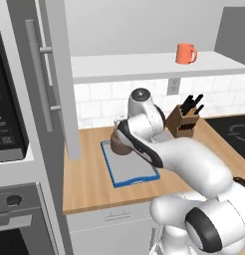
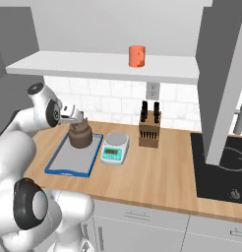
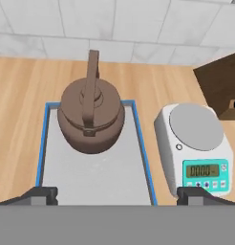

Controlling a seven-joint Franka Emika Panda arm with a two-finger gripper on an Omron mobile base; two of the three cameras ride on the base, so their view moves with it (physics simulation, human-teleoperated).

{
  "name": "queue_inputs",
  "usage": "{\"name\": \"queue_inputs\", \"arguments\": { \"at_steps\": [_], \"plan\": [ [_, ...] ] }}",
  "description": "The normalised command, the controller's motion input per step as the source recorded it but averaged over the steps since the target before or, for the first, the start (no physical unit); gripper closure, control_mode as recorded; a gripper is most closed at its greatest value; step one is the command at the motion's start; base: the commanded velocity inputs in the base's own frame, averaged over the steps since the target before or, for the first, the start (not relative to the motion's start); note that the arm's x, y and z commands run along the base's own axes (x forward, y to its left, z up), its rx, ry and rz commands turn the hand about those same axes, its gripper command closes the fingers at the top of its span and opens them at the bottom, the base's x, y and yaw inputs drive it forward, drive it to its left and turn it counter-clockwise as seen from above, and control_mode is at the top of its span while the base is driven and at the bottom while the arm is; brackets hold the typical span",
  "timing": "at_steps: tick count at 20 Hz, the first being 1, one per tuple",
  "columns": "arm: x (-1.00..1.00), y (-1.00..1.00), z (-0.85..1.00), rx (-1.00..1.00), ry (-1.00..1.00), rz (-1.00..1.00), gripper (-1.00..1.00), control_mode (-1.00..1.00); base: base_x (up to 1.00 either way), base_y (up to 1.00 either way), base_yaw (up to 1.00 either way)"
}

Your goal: Pick the kettle from the counter and place it on the tray. Then pick the mug from the cabinet and place it on the tray. Then close the cabinet doors.

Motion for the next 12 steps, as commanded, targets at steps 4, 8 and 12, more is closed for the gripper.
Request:
{"name": "queue_inputs", "arguments": {
  "at_steps": [4, 8, 12],
  "plan": [
    [-0.48, -0.40, 0.45, 0.07, -0.07, 0.00, -1.00, -1.00, 0.00, 0.00, 0.00],
    [-0.53, -0.45, 0.52, 0.11, -0.11, 0.00, -1.00, -1.00, 0.00, 0.00, 0.00],
    [-0.45, -0.46, 0.53, 0.09, -0.05, 0.00, -1.00, -1.00, 0.00, 0.00, 0.00]
  ]
}}
